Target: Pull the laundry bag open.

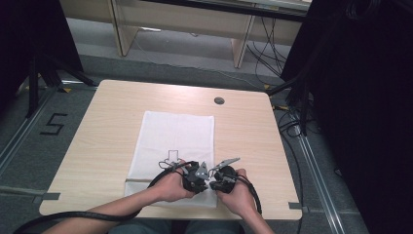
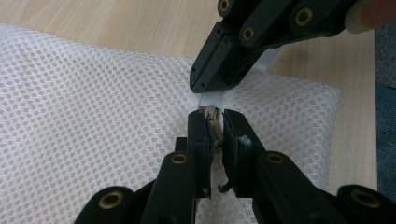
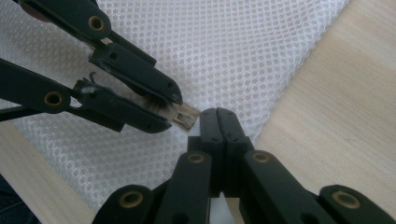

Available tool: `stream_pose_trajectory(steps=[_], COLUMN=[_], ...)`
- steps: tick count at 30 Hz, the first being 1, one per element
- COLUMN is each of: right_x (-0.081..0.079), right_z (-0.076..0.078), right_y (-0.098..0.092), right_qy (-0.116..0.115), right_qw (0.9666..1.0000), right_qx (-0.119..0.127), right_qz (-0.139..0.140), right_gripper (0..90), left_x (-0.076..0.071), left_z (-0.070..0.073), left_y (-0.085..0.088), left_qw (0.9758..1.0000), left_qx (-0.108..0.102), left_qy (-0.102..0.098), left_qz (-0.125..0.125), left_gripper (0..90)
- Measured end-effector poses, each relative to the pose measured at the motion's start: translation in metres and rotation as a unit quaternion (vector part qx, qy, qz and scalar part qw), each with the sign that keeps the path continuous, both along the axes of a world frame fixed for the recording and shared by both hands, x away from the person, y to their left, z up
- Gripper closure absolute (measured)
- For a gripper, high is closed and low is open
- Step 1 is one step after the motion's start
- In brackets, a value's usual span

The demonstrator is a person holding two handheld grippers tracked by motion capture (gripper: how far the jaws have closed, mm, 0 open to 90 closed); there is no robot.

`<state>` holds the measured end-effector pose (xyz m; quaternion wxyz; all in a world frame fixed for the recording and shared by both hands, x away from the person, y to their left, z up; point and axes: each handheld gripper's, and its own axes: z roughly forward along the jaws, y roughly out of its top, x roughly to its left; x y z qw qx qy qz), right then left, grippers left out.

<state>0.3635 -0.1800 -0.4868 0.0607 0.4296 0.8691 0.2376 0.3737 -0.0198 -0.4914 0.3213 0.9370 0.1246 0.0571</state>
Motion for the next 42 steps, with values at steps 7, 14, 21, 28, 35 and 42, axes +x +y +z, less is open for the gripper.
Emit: stream_pose_trajectory(steps=[7, 14, 21, 28, 35, 42], right_x=[0.001, 0.001, 0.002, 0.002, 0.002, 0.002], right_z=[-0.001, 0.000, -0.001, -0.001, -0.001, 0.000], right_y=[-0.002, -0.004, -0.005, -0.005, -0.005, -0.005], right_qy=[-0.006, 0.004, -0.005, -0.006, -0.007, 0.004], right_qw=[0.9999, 1.0000, 1.0000, 0.9999, 0.9999, 1.0000], right_qx=[0.003, 0.001, 0.003, 0.006, 0.006, 0.008], right_qz=[0.010, -0.006, 0.006, 0.009, 0.007, 0.000], right_gripper=[90.0, 90.0, 90.0, 90.0, 90.0, 90.0], left_x=[-0.002, -0.003, -0.001, -0.005, -0.006, -0.005], left_z=[0.001, 0.005, 0.007, 0.010, 0.010, 0.013], left_y=[0.000, 0.004, 0.007, 0.012, 0.017, 0.021], left_qw=[1.0000, 0.9999, 0.9999, 0.9998, 0.9999, 0.9998], left_qx=[-0.002, 0.004, 0.000, 0.003, -0.012, -0.004], left_qy=[-0.009, -0.012, -0.011, -0.017, -0.010, -0.018], left_qz=[-0.002, -0.004, -0.005, -0.006, 0.004, -0.008], left_gripper=[81.5, 81.5, 81.5, 81.5, 81.5, 81.5])
